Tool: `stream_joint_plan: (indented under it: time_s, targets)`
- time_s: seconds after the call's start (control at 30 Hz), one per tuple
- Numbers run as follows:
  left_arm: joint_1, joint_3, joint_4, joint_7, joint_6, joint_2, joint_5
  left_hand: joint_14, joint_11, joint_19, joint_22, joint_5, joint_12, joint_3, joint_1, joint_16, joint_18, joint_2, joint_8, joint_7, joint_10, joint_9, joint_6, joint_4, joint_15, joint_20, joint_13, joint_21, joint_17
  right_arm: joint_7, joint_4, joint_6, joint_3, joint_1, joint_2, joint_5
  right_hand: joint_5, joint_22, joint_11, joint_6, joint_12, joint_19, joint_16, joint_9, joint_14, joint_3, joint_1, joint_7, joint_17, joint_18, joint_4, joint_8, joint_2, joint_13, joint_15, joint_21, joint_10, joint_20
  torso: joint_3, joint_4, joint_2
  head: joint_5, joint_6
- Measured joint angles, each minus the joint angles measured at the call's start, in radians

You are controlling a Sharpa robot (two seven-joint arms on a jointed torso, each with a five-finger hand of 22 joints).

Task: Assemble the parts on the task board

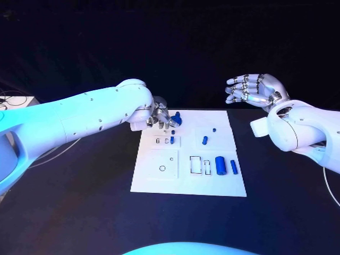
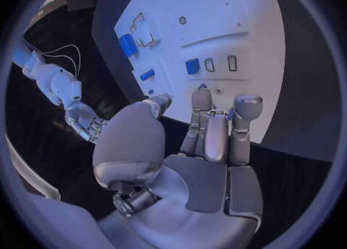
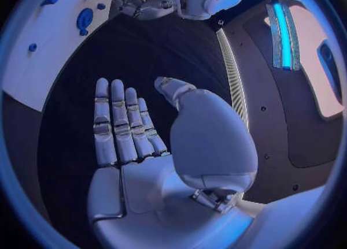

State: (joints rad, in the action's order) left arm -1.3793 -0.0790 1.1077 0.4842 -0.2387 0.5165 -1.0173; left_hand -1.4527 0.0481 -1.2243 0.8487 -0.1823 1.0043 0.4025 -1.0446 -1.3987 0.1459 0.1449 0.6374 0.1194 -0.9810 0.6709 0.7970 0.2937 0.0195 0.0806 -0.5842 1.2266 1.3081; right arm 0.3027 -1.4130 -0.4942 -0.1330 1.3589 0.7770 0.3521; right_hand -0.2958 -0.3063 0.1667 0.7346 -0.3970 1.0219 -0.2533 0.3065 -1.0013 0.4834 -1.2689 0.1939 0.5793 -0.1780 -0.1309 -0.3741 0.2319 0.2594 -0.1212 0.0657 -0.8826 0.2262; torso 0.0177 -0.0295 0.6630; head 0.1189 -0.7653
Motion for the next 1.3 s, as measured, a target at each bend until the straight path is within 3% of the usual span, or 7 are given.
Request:
stream_joint_plan:
  time_s: [0.17, 0.33, 0.93, 1.3]
  targets:
    - [0.004, -0.003, -0.037, 0.011, -0.026, -0.031, -0.022, 0.000, 0.000, 0.000, 0.000, 0.000, 0.000, -0.003, 0.000, 0.000, 0.000, 0.000, 0.000, 0.000, 0.000, 0.001, 0.000, -0.003, 0.000, 0.000, 0.000, 0.000, 0.000, 0.002, 0.003, 0.014, 0.000, 0.000, -0.001, -0.003, 0.000, 0.077, 0.007, 0.000, 0.017, -0.030, 0.065, -0.004, 0.014, -0.005, -0.005, 0.000, -0.056, 0.000, 0.005, 0.007, -0.005, -0.065, -0.015, 0.000, -0.003, 0.016, 0.0032, -0.0061, 0.004, 0.001, 0.000]
    - [0.012, -0.006, -0.061, 0.016, -0.047, -0.053, -0.035, 0.000, 0.000, 0.000, -0.002, 0.000, 0.000, -0.003, 0.000, 0.000, 0.000, 0.000, 0.000, 0.000, 0.000, 0.001, 0.000, -0.003, 0.000, 0.000, 0.000, 0.000, 0.000, 0.002, 0.005, 0.022, 0.000, 0.000, -0.001, -0.005, 0.000, 0.108, 0.007, 0.000, 0.023, -0.038, 0.090, -0.006, 0.023, -0.009, -0.005, 0.000, -0.083, 0.000, 0.002, 0.012, -0.005, -0.092, -0.016, 0.000, -0.003, 0.021, 0.0043, -0.0101, 0.006, -0.001, -0.004]
    - [0.017, -0.016, -0.074, 0.026, -0.101, -0.060, -0.047, 0.000, -0.003, 0.000, -0.002, 0.000, 0.000, -0.005, 0.004, 0.000, 0.000, -0.004, 0.000, 0.000, 0.004, 0.005, -0.007, 0.000, 0.000, 0.000, 0.000, 0.000, 0.000, 0.000, 0.010, 0.024, -0.001, 0.000, 0.000, -0.007, 0.000, 0.117, 0.009, 0.000, 0.027, -0.038, 0.096, -0.007, 0.022, -0.009, -0.009, 0.000, -0.091, 0.000, 0.002, 0.012, -0.009, -0.100, -0.016, 0.000, -0.006, 0.021, 0.0049, -0.0085, 0.009, -0.003, -0.019]
    - [0.029, -0.020, -0.072, 0.027, -0.115, -0.064, -0.045, 0.000, -0.003, 0.000, -0.002, 0.000, 0.000, -0.008, 0.004, 0.000, 0.000, -0.004, 0.000, 0.000, 0.004, 0.007, -0.007, -0.003, 0.000, 0.000, 0.000, 0.000, 0.000, -0.001, 0.010, 0.024, -0.001, 0.000, 0.000, -0.007, 0.000, 0.119, 0.009, 0.000, 0.027, -0.038, 0.096, -0.007, 0.022, -0.009, -0.009, 0.000, -0.093, 0.000, 0.002, 0.012, -0.009, -0.102, -0.016, 0.000, -0.006, 0.021, 0.0044, -0.0101, 0.010, -0.004, -0.027]
